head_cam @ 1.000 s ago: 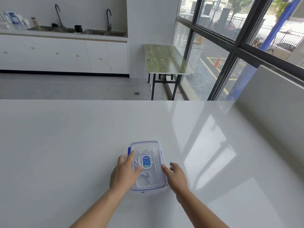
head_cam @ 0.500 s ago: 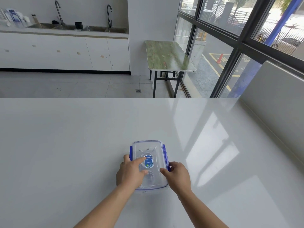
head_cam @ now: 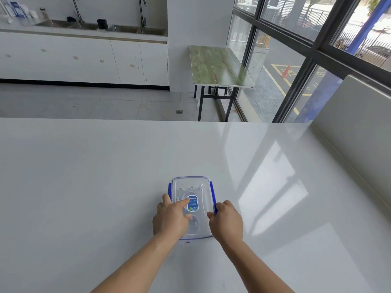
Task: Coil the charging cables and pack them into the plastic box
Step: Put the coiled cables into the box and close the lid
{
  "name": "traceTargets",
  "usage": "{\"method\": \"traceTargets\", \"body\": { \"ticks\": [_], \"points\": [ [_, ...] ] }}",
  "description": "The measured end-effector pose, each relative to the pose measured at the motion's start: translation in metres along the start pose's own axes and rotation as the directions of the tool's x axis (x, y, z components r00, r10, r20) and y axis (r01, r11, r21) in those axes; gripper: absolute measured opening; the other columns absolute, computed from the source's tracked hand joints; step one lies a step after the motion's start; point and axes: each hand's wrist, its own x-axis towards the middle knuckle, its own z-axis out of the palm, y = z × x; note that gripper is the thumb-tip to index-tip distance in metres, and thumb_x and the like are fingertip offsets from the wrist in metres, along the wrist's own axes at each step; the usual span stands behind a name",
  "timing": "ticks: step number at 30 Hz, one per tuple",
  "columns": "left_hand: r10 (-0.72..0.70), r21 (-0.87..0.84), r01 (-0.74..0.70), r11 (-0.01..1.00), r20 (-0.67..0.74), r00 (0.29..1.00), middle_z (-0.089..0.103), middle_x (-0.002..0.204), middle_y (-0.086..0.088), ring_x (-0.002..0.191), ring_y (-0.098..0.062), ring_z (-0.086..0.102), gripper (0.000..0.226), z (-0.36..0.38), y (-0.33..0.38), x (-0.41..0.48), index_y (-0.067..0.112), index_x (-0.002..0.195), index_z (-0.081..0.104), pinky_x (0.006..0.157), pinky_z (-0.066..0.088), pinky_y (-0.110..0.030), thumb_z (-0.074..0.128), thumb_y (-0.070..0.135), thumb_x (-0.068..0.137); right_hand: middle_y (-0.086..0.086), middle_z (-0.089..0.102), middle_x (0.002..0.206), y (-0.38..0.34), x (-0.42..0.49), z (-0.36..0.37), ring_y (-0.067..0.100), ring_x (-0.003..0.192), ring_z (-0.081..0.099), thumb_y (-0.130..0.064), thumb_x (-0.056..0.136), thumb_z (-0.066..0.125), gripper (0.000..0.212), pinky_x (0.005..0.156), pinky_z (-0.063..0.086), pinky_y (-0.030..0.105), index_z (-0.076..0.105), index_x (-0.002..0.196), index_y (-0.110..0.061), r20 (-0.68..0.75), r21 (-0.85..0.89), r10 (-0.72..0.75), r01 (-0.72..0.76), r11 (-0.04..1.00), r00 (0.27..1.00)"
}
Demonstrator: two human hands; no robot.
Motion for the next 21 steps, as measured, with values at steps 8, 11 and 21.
{"method": "traceTargets", "body": {
  "ticks": [8,11,21],
  "points": [
    [0.013,-0.061,-0.013,0.998,0.0,1.0,0.041,0.132,0.0,0.119,-0.022,0.05,0.053,-0.003,-0.006,-0.003,0.049,0.136,0.047,0.09,0.054,-0.037,0.064,0.051,0.087,0.001,0.057,0.099,0.002,-0.004,-0.003,0.024,0.077,0.061,-0.035,0.094,0.058,0.023,0.068,0.05,0.033,0.065,0.096,-0.013,0.037,0.066,-0.004,0.002,0.998,0.999],
    [0.014,-0.081,-0.014,0.997,0.004,1.0,0.041,0.137,-0.001,0.119,-0.023,0.053,0.061,-0.004,-0.01,-0.005,0.046,0.141,0.041,0.091,0.053,-0.036,0.063,0.055,0.085,0.002,0.057,0.101,0.005,-0.003,-0.005,0.025,0.079,0.061,-0.038,0.095,0.056,0.026,0.07,0.049,0.033,0.064,0.098,-0.013,0.067,0.067,-0.013,0.009,0.998,0.998],
    [0.057,0.034,-0.054,0.998,-0.118,0.991,0.044,0.137,-0.006,0.12,-0.029,0.053,0.059,-0.043,-0.012,-0.006,0.026,0.146,0.03,0.09,0.051,-0.041,0.051,0.042,0.093,0.001,0.061,0.123,-0.001,0.002,-0.033,0.023,0.111,0.061,-0.038,0.099,0.05,0.037,0.083,0.051,0.035,0.058,0.128,-0.017,-0.039,-0.005,-0.176,0.176,0.984,0.984]
  ]
}}
